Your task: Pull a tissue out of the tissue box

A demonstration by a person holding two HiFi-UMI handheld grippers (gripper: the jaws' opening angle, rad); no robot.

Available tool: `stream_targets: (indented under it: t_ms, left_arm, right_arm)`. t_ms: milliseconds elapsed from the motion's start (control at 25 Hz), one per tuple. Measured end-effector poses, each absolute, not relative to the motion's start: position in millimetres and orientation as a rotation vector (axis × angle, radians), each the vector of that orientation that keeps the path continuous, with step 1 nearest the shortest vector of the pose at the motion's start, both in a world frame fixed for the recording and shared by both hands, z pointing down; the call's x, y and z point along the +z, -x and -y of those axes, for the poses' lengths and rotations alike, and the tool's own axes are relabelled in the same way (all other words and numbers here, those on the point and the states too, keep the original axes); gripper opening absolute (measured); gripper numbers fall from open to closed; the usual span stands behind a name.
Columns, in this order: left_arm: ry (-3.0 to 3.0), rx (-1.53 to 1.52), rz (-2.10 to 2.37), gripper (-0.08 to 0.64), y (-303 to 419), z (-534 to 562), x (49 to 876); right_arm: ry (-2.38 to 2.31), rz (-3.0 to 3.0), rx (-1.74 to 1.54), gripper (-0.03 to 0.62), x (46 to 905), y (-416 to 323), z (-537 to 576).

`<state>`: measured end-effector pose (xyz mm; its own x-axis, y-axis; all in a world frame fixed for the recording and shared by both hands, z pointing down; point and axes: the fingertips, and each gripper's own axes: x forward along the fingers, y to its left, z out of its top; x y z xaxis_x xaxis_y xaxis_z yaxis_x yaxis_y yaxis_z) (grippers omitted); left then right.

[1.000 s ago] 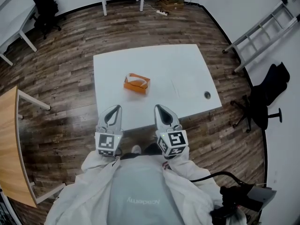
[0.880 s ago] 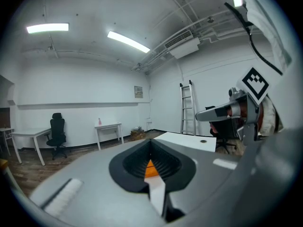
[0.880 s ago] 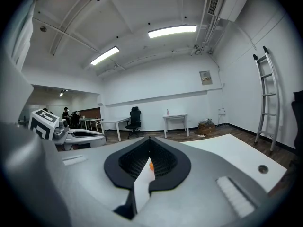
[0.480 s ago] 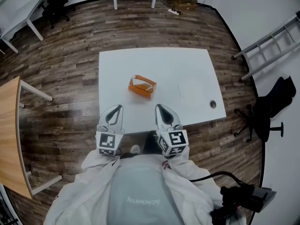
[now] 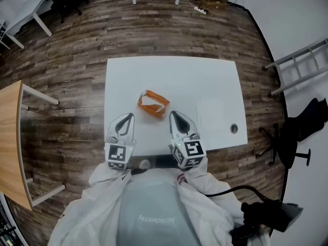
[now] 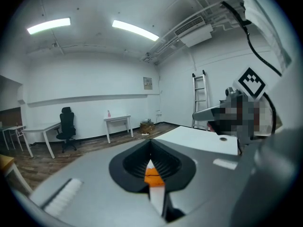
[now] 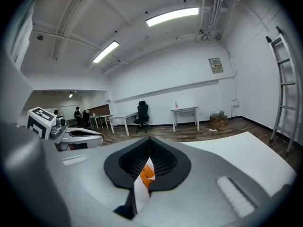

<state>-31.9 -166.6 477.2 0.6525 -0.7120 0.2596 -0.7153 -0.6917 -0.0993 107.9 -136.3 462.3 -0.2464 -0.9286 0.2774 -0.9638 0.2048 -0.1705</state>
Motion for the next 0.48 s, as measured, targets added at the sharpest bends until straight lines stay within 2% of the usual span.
stream_targets:
  t_ms: [480]
  left_arm:
    - [-2.709, 0.522, 1.401, -0.002, 24.0, 200.2, 482.0]
  right_arm:
    - [-1.648, 2.464, 0.534, 0.0, 472.8, -116.9, 190.1]
